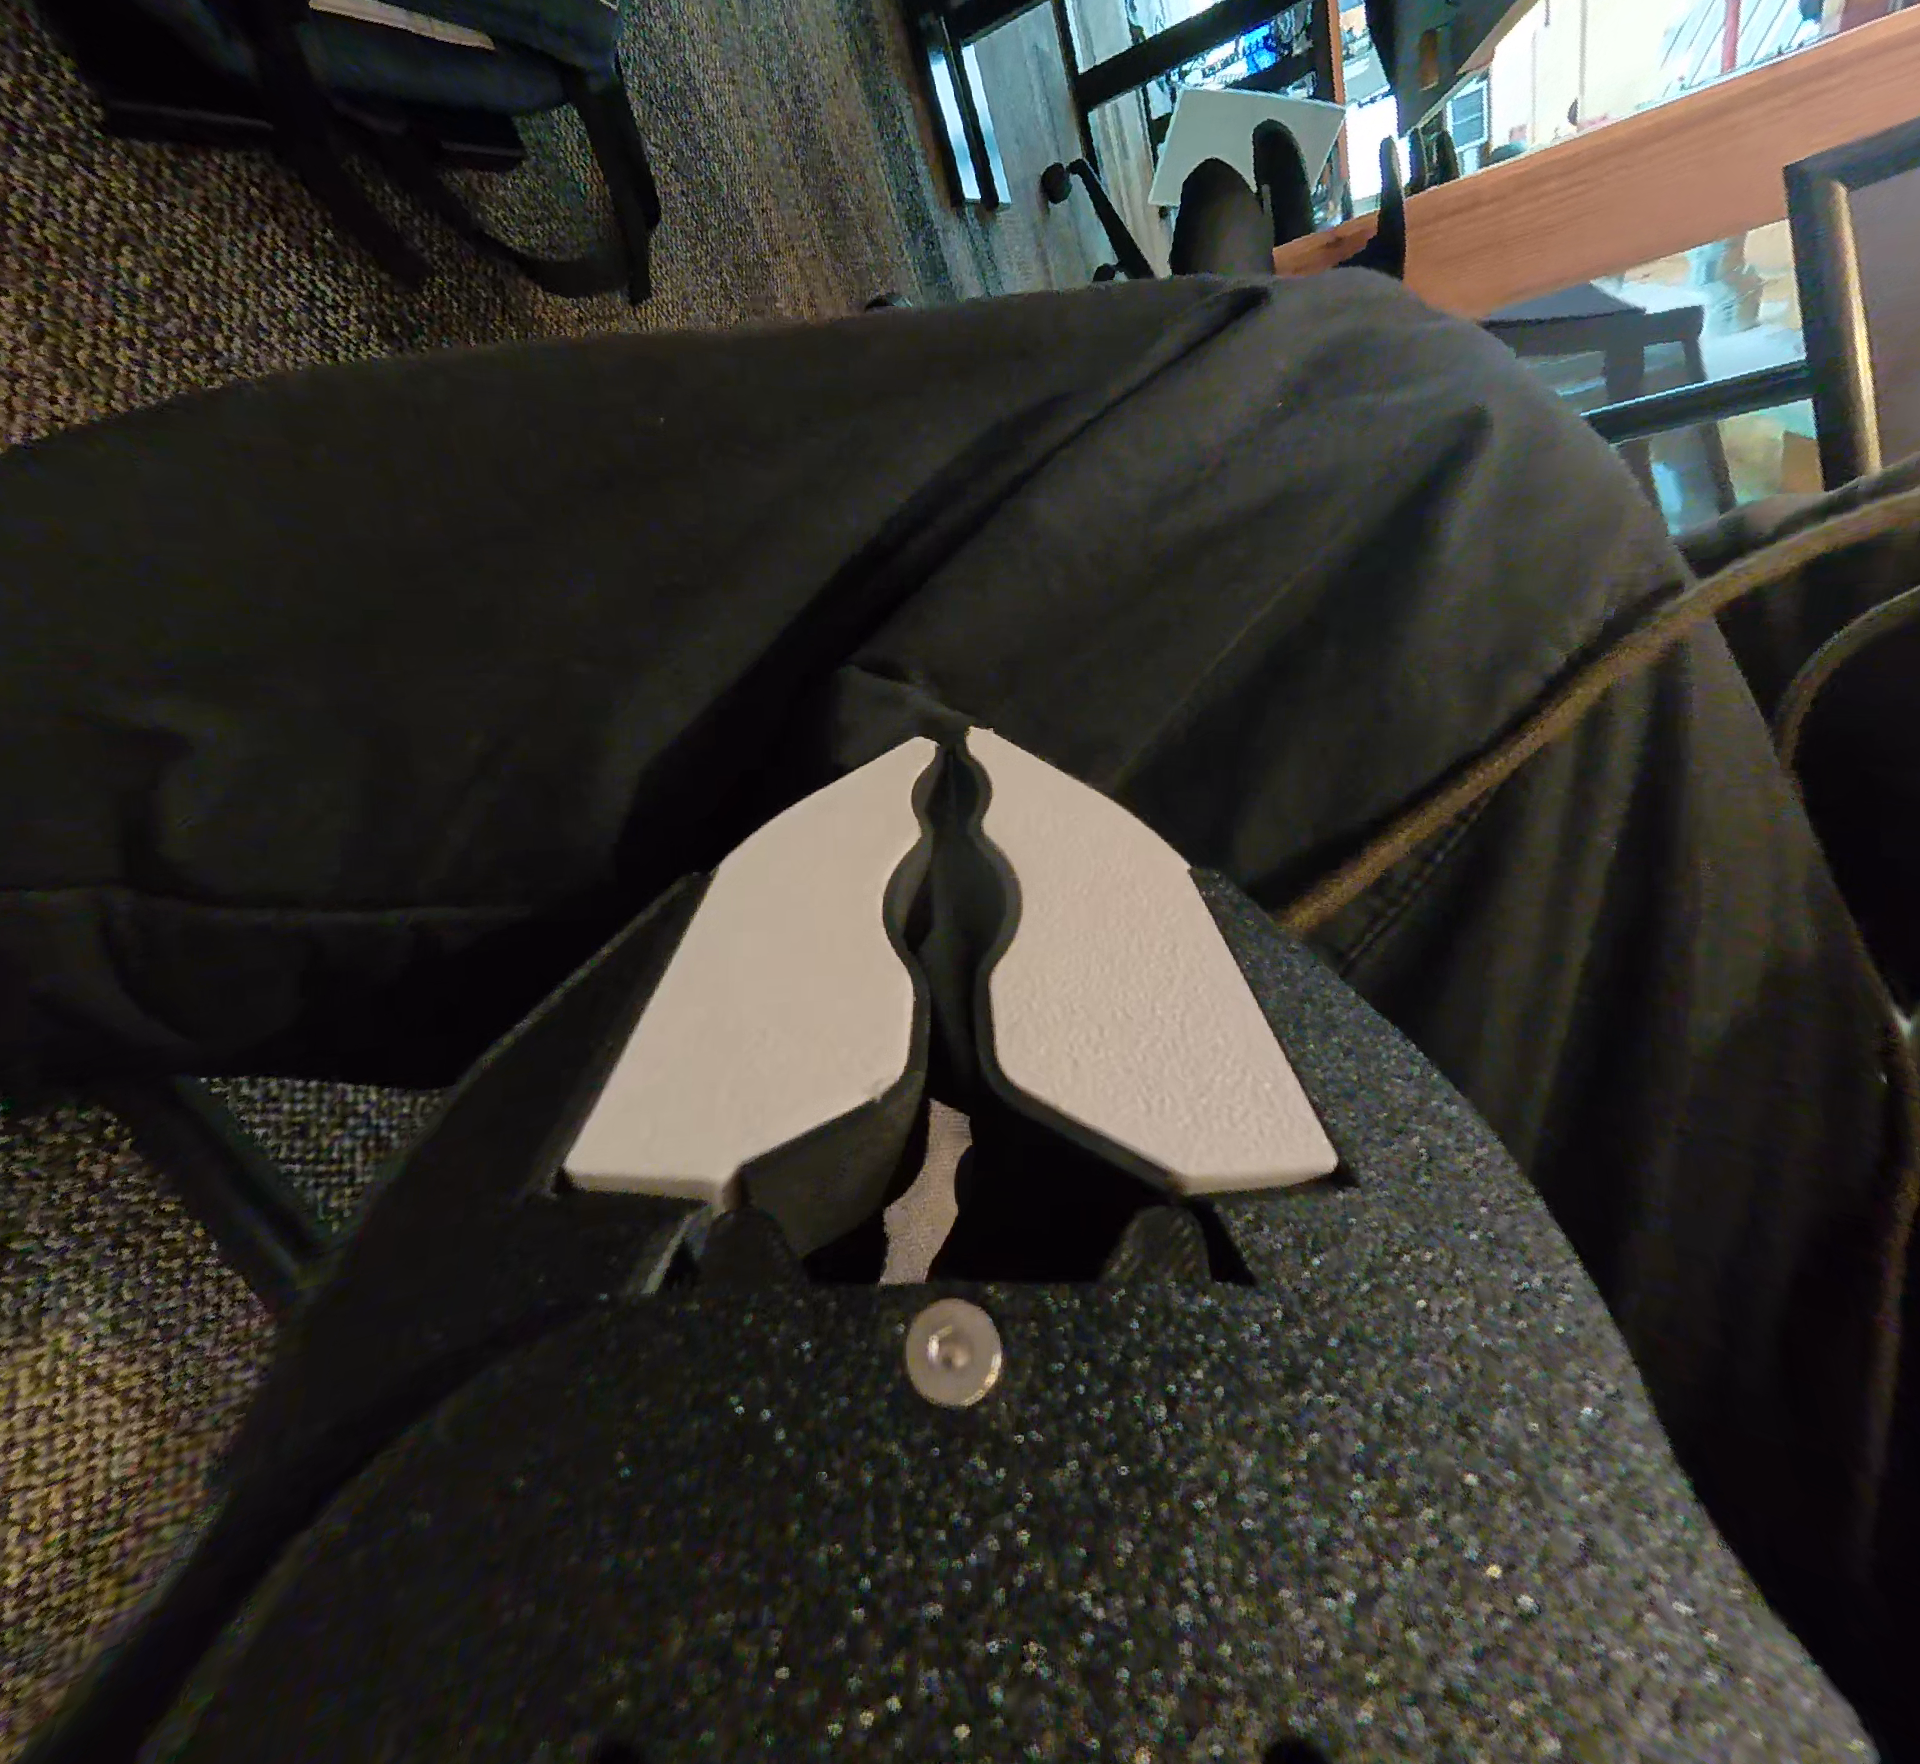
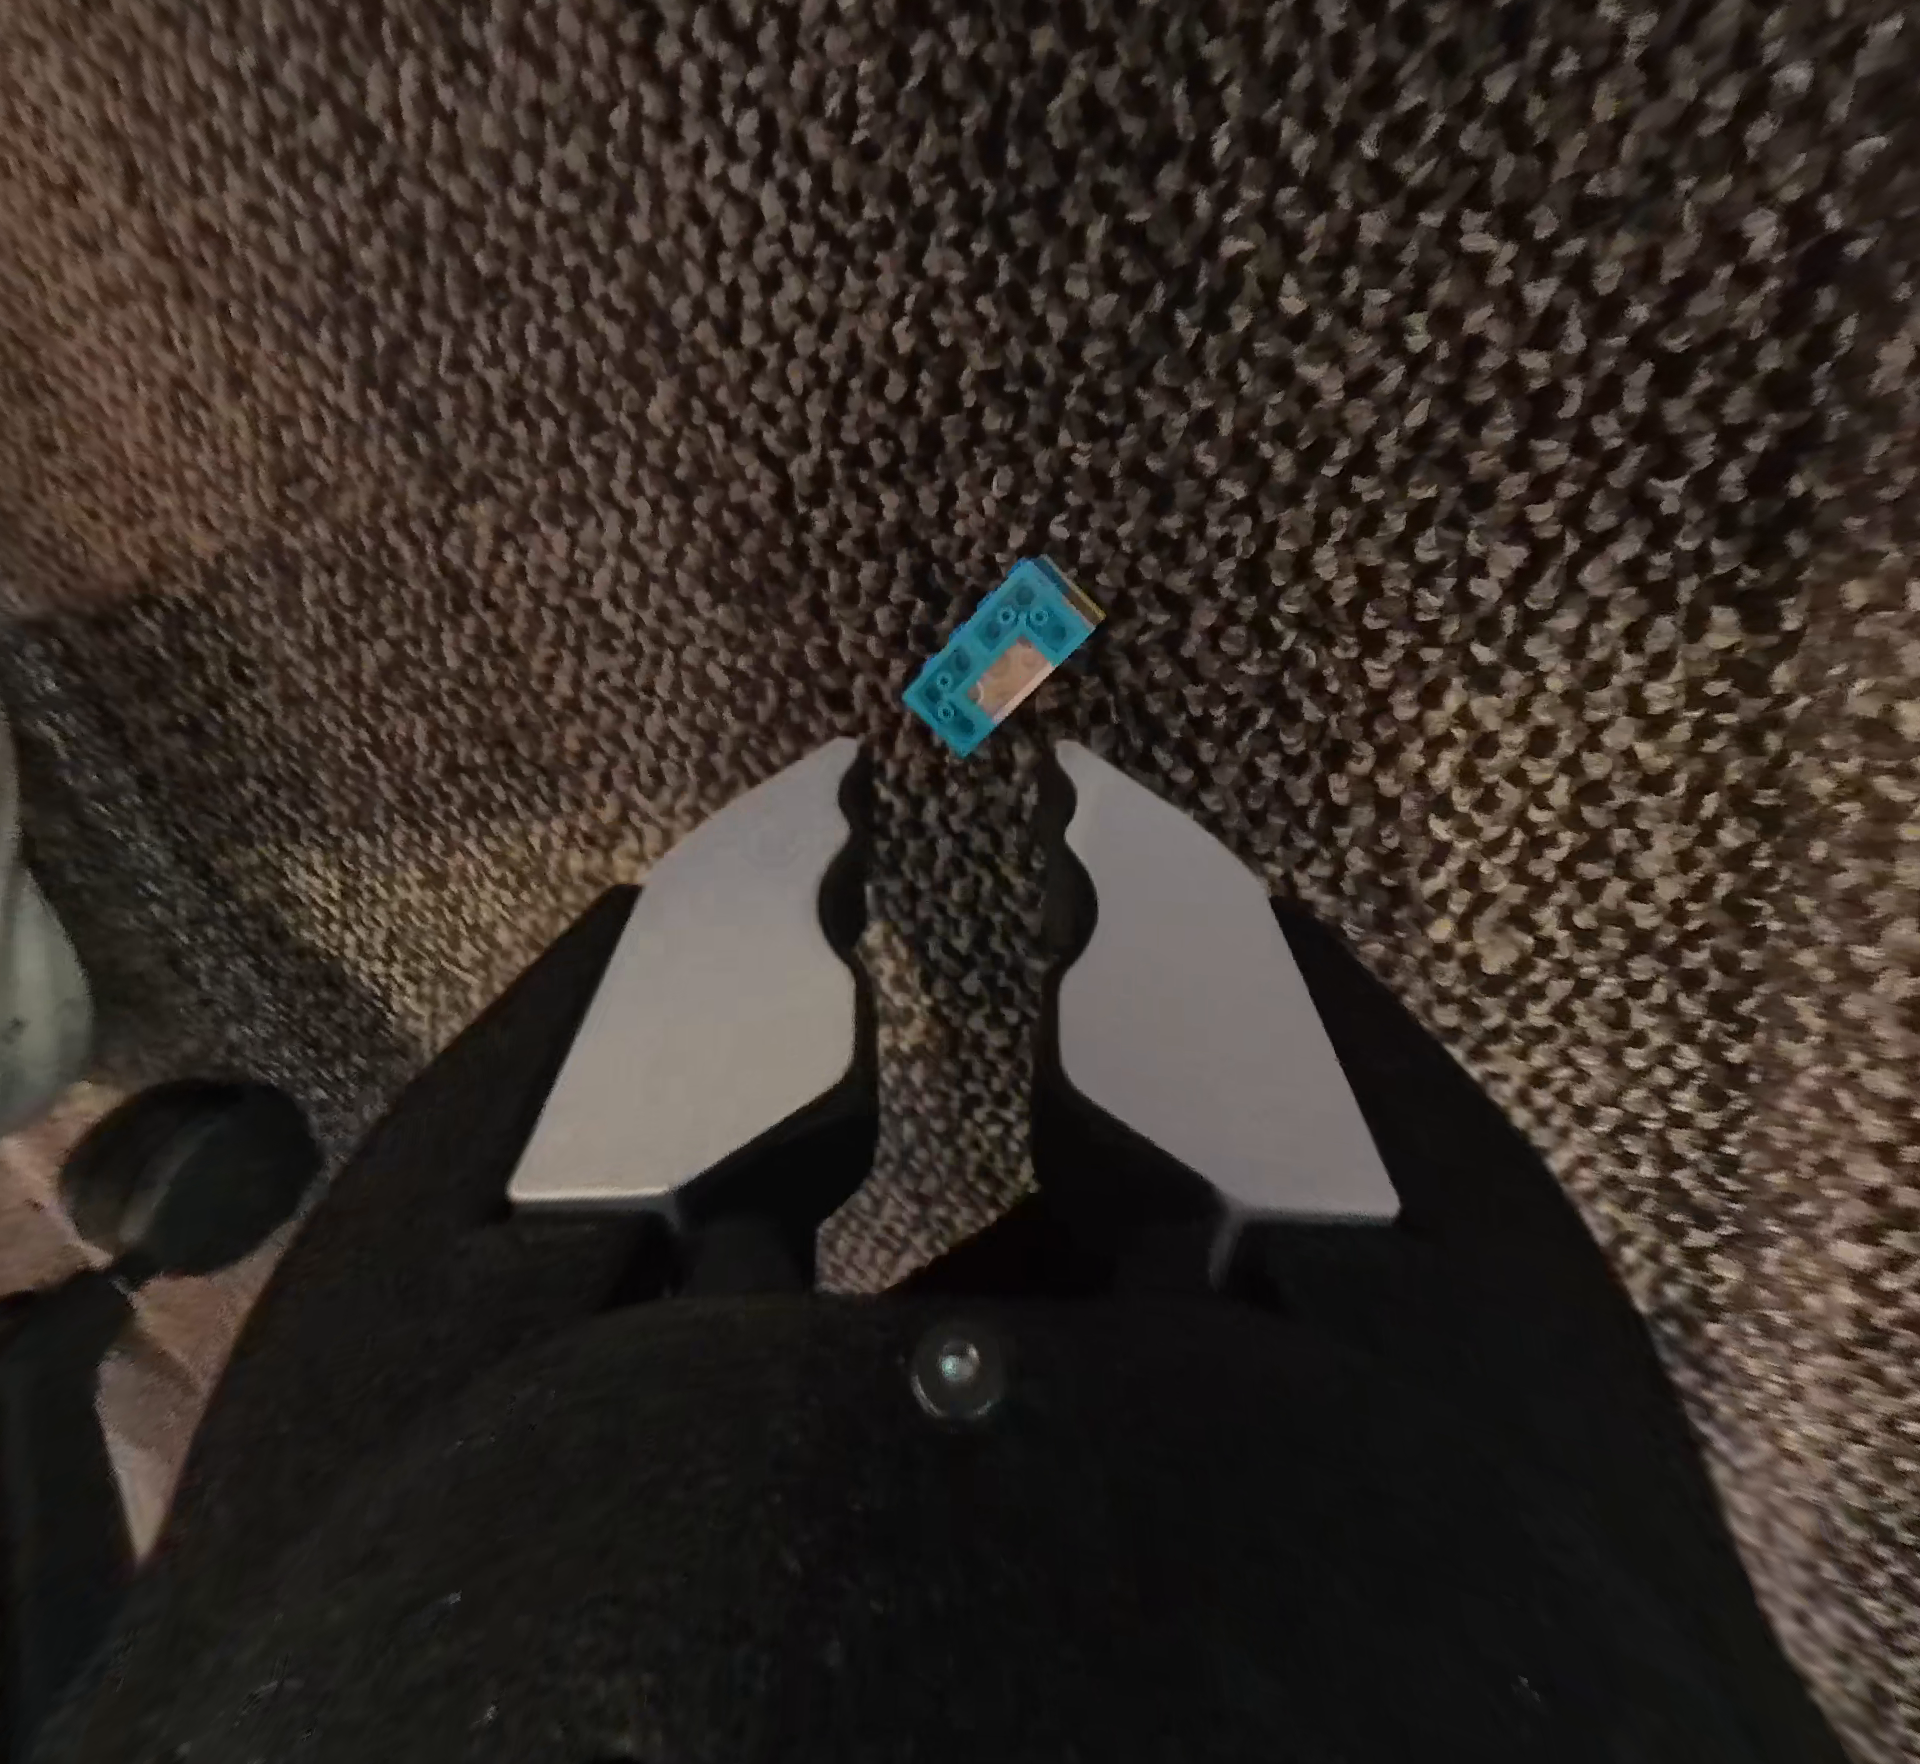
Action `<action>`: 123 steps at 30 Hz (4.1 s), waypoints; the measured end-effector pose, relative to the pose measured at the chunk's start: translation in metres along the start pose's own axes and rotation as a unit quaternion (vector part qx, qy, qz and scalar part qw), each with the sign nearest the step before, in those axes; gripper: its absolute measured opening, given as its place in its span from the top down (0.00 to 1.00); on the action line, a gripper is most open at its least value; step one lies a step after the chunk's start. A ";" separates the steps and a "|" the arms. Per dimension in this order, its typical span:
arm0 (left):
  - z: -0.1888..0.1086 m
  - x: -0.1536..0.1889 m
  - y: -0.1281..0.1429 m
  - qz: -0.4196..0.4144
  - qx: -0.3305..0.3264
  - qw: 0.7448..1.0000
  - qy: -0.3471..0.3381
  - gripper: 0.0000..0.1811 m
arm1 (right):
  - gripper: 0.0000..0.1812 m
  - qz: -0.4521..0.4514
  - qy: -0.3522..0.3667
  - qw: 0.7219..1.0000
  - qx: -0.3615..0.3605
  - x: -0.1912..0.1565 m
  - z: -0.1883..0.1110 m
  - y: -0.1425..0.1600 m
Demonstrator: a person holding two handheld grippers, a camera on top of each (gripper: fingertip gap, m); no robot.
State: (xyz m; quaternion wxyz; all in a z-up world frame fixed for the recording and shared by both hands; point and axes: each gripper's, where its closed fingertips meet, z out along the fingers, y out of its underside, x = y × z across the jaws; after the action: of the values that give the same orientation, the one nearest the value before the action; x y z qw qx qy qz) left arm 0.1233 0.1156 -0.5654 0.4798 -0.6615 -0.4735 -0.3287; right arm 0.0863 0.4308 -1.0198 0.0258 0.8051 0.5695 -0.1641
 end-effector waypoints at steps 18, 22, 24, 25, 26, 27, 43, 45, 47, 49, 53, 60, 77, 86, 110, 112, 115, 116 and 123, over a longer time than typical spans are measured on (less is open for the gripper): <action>0.023 0.010 -0.021 0.010 -0.005 1.000 -0.008 0.99 | 0.87 0.025 -0.071 0.993 0.093 -0.034 -0.060 -0.043; 0.037 0.030 -0.031 0.086 -0.035 0.995 -0.037 0.97 | 0.87 -0.105 -0.129 0.964 0.206 -0.100 -0.176 -0.078; 0.043 0.045 -0.033 0.119 -0.046 0.991 -0.036 0.97 | 0.87 -0.204 -0.157 0.925 0.279 -0.151 -0.262 -0.096; 0.046 0.052 -0.034 0.131 -0.048 0.990 -0.034 0.97 | 0.87 -0.264 -0.167 0.896 0.316 -0.180 -0.312 -0.103; 0.049 0.059 -0.034 0.139 -0.049 0.989 -0.030 0.97 | 0.87 -0.326 -0.170 0.861 0.352 -0.210 -0.364 -0.108; 0.052 0.066 -0.034 0.145 -0.051 0.988 -0.025 0.97 | 0.87 -0.384 -0.164 0.821 0.389 -0.239 -0.418 -0.111; 0.018 0.107 -0.003 0.224 -0.071 0.972 -0.005 0.96 | 0.87 -0.545 -0.024 0.702 0.458 -0.550 -0.756 -0.216; 0.003 0.108 -0.014 0.201 -0.038 0.979 0.002 0.96 | 0.87 -0.526 -0.025 0.735 0.428 -0.561 -0.734 -0.231; -0.014 0.112 -0.026 0.181 0.000 0.983 0.014 0.96 | 0.87 -0.506 -0.021 0.760 0.408 -0.564 -0.713 -0.241; -0.030 0.116 -0.036 0.164 0.032 0.986 0.025 0.96 | 0.86 -0.487 -0.020 0.780 0.393 -0.560 -0.695 -0.244; -0.055 0.121 -0.045 0.144 0.073 0.986 0.042 0.96 | 0.77 -0.425 -0.051 0.802 0.416 -0.548 -0.693 -0.245; -0.071 0.133 -0.050 0.145 0.100 0.983 0.053 0.96 | 0.67 -0.385 -0.115 0.783 0.476 -0.511 -0.702 -0.182; 0.062 0.175 -0.015 0.142 -0.038 0.979 0.139 0.96 | 0.74 -0.245 0.034 0.916 0.316 -0.135 -0.494 -0.052; 0.195 0.226 0.022 0.131 -0.177 0.944 0.245 0.95 | 0.78 -0.026 0.023 0.971 0.237 0.083 -0.405 0.084; 0.177 0.190 0.091 0.238 -0.158 0.957 0.050 0.93 | 0.81 -0.048 0.099 0.956 -0.273 0.239 -0.488 0.189; 0.172 0.191 0.106 0.232 -0.160 0.959 0.028 0.93 | 0.79 -0.058 0.102 0.943 -0.312 0.256 -0.492 0.204; 0.173 0.217 0.118 0.258 -0.153 0.954 0.003 0.93 | 0.77 -0.027 0.060 0.937 -0.344 0.272 -0.495 0.216; 0.176 0.232 0.119 0.276 -0.141 0.951 0.001 0.92 | 0.77 -0.027 0.053 0.943 -0.327 0.279 -0.492 0.212; 0.213 0.239 0.159 0.328 -0.146 0.933 -0.023 0.91 | 0.77 -0.081 0.040 0.974 -0.209 0.316 -0.460 0.208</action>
State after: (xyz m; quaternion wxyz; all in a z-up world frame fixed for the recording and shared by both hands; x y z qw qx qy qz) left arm 0.3494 0.3772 -0.4733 0.4485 -0.8498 -0.1878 -0.2033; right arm 0.4805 0.7503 -0.7080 0.1574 0.7391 0.6549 -0.0109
